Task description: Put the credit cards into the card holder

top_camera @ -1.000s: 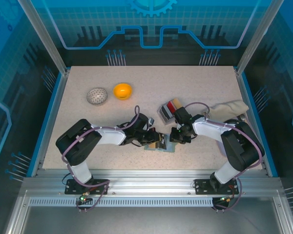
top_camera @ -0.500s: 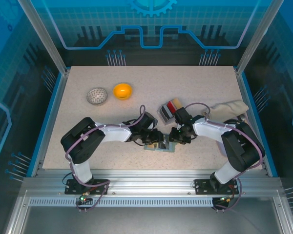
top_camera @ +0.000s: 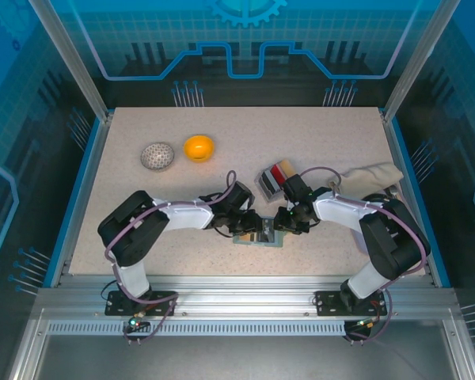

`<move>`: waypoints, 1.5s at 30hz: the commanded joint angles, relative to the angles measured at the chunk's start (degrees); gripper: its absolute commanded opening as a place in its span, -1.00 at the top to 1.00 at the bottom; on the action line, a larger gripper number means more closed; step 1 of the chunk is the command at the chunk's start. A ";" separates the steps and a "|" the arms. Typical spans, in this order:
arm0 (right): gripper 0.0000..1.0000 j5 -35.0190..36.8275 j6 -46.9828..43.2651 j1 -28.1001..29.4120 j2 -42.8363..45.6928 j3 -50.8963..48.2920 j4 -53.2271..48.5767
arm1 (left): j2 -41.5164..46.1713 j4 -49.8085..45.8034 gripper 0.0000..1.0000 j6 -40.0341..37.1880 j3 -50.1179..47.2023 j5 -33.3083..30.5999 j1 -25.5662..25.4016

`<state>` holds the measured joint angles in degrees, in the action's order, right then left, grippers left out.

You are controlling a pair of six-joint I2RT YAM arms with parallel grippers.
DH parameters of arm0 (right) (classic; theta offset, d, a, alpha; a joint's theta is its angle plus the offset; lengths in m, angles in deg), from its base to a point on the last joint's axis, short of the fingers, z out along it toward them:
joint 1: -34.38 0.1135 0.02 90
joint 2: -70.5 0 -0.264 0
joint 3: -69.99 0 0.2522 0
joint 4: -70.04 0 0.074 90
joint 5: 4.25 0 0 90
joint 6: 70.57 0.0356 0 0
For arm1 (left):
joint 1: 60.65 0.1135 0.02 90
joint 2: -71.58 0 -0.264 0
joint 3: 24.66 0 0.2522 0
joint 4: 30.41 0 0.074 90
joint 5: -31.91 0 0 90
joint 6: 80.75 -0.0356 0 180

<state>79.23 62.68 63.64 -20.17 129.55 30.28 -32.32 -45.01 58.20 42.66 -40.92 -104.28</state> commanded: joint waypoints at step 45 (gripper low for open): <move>0.45 3.47 -3.34 -0.69 1.59 0.21 -6.12 | 4.01 -13.13 -0.20 -1.89 -1.05 0.14 8.10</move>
<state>84.37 59.25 63.46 -17.59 130.25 23.02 -26.37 -58.23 55.64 40.71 -43.44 -96.35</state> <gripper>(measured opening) 0.276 0.600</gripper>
